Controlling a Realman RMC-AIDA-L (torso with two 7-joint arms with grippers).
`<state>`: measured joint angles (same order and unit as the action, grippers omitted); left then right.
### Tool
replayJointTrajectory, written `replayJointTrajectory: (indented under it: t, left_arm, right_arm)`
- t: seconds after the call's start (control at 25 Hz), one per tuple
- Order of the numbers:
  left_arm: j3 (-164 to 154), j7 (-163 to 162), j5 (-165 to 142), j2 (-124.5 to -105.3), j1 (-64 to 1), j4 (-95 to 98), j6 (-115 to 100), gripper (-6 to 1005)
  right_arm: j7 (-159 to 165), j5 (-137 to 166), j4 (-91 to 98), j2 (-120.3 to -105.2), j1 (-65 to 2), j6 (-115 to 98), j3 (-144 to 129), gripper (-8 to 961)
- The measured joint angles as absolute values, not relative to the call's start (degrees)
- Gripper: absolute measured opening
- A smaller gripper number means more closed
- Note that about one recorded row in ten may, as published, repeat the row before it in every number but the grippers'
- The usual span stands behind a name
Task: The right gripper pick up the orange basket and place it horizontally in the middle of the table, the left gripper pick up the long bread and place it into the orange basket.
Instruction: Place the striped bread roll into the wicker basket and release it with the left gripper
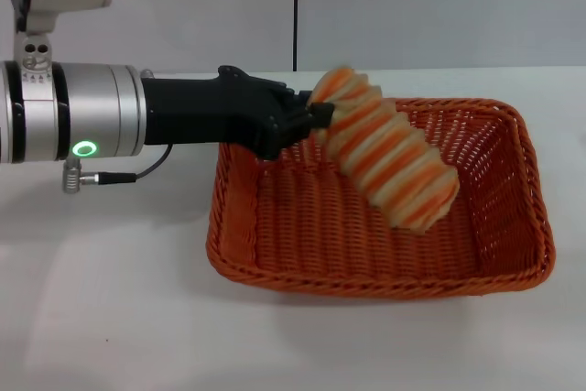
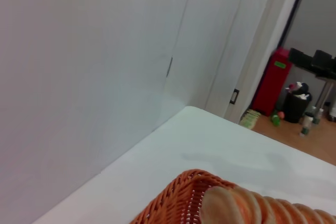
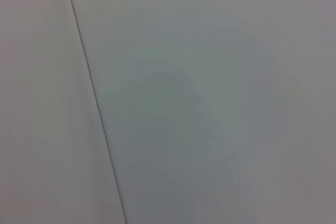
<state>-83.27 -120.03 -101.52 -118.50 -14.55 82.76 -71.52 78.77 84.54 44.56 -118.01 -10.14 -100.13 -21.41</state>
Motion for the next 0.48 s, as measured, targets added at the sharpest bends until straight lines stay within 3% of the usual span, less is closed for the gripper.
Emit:
replayJointTrajectory:
  t: [0.48]
  left_arm:
    - [-86.0,-119.0,-101.3,-118.34,-13.3,83.8,-66.5,142]
  right_arm:
    - [77.7,84.8,43.4,-117.56,-10.6,-99.7,-20.8,629]
